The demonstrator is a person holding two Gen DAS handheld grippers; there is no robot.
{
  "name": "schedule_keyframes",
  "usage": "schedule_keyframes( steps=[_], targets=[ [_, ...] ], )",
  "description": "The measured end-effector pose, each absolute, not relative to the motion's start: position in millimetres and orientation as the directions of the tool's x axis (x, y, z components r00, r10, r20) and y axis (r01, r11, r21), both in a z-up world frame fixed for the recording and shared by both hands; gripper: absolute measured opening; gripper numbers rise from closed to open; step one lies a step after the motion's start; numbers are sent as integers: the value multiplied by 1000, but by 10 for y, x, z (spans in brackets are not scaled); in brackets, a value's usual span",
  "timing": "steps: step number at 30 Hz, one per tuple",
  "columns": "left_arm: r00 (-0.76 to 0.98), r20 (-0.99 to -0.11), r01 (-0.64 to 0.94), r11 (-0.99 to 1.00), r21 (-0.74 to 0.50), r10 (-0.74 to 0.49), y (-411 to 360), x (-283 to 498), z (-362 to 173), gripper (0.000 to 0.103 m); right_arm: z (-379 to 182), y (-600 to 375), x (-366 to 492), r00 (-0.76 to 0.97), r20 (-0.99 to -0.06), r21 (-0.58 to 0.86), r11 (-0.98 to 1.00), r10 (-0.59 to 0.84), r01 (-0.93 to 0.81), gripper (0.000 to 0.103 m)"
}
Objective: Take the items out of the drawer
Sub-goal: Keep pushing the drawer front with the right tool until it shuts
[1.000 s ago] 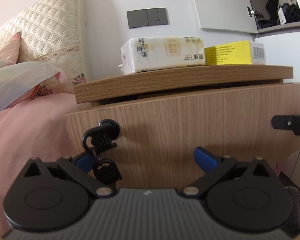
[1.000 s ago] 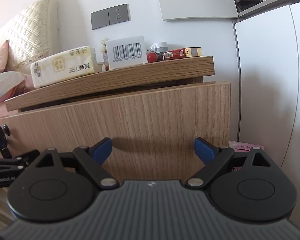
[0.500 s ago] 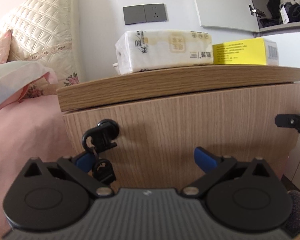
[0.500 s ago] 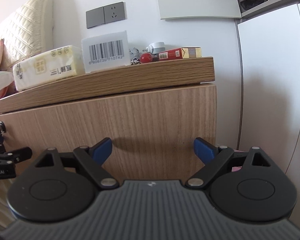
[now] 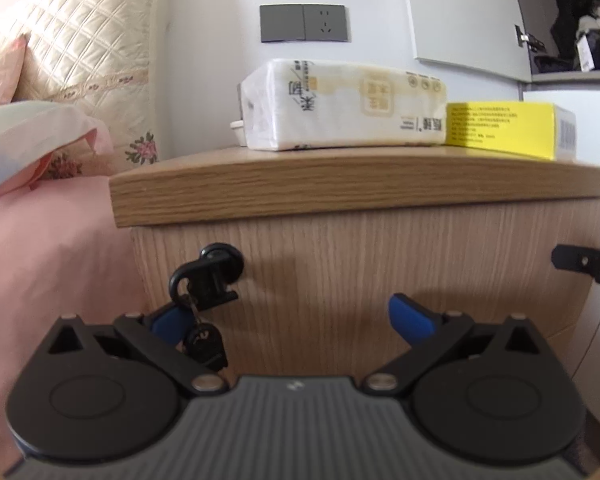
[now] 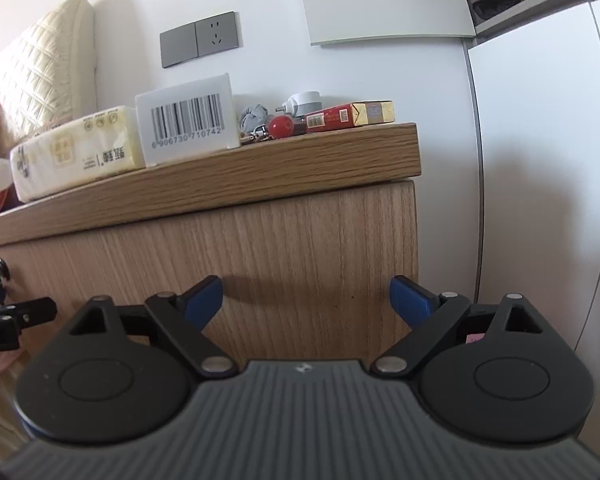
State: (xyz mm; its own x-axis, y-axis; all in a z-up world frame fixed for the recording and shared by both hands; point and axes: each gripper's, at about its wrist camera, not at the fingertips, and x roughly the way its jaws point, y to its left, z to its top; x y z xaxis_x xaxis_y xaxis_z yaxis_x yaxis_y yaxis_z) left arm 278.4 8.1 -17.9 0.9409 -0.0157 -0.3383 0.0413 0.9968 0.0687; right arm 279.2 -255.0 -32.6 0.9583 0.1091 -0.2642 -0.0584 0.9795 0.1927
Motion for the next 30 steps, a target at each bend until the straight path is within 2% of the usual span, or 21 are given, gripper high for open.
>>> schedule_keyframes(
  steps=[3,7,18,30],
  targets=[
    [933,-358,53,995,90,-17,81,2796,-168,103,-318,-2554,2796,958,-265,199,978,109,-57,93],
    [928,-369,71,996,55,-46,145,2770,-120,103,-278,-2578,2779,957,-258,229,971,134,-74,90],
    [940,-338,79,993,85,-46,156,2514,-24,103,-265,-2595,2606,958,-260,203,977,121,-68,90],
    [948,-317,47,999,21,-38,296,2076,189,103,-126,-2435,2180,951,-243,173,973,191,-151,90]
  ],
)
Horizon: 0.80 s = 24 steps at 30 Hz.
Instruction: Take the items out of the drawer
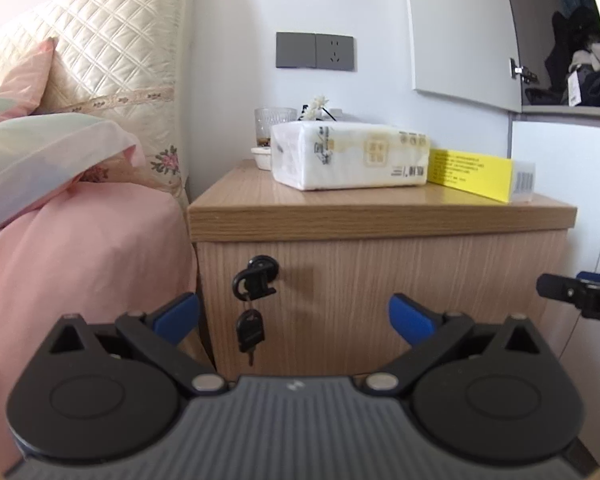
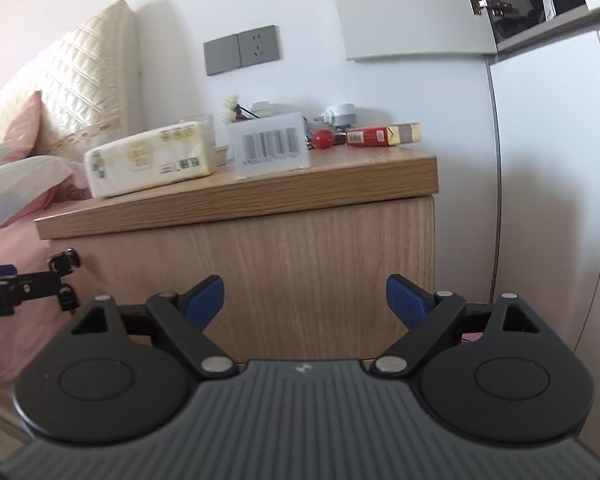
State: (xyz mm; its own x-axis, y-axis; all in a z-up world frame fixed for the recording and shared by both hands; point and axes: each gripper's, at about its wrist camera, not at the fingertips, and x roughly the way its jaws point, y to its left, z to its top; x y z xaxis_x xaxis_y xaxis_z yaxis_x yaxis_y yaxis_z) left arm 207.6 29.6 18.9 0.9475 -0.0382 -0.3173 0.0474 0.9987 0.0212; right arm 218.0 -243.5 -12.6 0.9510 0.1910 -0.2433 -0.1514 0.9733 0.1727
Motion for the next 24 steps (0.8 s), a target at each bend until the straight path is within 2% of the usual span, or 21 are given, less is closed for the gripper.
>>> schedule_keyframes(
  steps=[5,10,20,24],
  targets=[
    [950,-309,44,999,7,-40,355,1860,206,103,-15,-2309,1916,968,-169,87,981,186,-173,90],
    [952,-301,53,998,21,-44,344,1653,183,103,33,-2257,1777,969,-145,64,980,198,-191,90],
    [964,-266,23,1000,-19,-27,468,1316,197,103,52,-2286,1489,971,-131,111,976,199,-185,90],
    [967,-254,19,1000,6,-17,462,1199,188,103,47,-2275,1371,974,-118,111,977,193,-181,90]
  ],
)
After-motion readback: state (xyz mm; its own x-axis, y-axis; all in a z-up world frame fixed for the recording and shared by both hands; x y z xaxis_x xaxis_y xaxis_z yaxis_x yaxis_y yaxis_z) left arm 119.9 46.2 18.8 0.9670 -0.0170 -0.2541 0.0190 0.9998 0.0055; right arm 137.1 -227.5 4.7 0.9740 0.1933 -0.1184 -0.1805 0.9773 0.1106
